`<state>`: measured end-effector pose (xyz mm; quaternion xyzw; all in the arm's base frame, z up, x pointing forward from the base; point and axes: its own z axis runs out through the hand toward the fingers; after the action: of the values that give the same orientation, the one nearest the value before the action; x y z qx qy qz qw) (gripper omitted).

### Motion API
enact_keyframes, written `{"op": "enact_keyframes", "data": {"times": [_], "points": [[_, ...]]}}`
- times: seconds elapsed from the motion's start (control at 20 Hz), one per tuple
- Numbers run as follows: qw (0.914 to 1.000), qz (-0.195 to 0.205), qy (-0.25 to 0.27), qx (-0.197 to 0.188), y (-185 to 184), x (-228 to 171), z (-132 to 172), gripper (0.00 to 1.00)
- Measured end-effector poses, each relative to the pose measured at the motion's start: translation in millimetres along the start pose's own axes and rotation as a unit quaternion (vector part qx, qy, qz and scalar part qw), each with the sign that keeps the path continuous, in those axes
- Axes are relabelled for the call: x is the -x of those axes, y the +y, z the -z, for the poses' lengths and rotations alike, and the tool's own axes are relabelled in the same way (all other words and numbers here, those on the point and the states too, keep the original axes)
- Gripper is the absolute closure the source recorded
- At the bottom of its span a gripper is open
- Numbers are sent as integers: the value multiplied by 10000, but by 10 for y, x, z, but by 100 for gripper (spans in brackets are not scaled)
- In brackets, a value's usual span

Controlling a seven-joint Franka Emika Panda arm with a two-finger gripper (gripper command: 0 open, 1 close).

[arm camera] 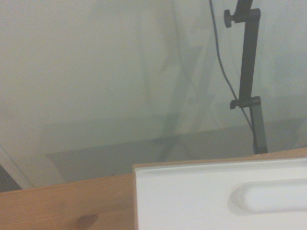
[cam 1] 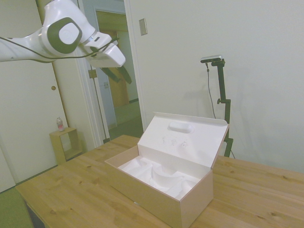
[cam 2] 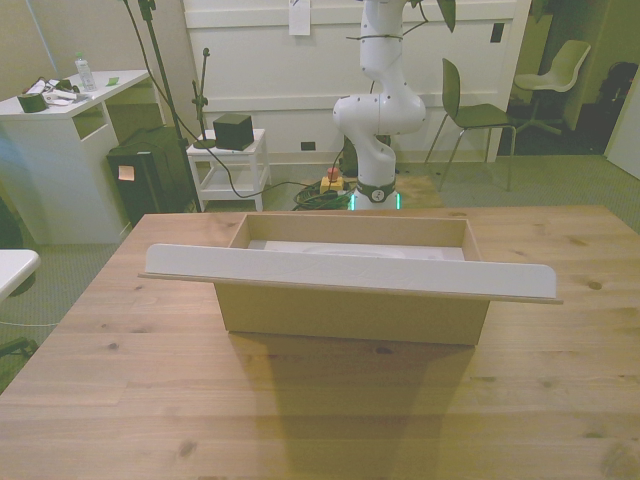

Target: Close the box

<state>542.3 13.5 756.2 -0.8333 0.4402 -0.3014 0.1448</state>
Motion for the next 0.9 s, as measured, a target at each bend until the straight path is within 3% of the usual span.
{"op": "enact_keyframes", "data": {"times": [0.45, 0.65, 0.9], "points": [[9978, -580, -209, 245, 312, -1062, -567, 0], [9975, -615, -95, 339, 424, -1400, -745, 0], [9973, -555, -66, 476, 424, -1595, -1209, 0]]}}
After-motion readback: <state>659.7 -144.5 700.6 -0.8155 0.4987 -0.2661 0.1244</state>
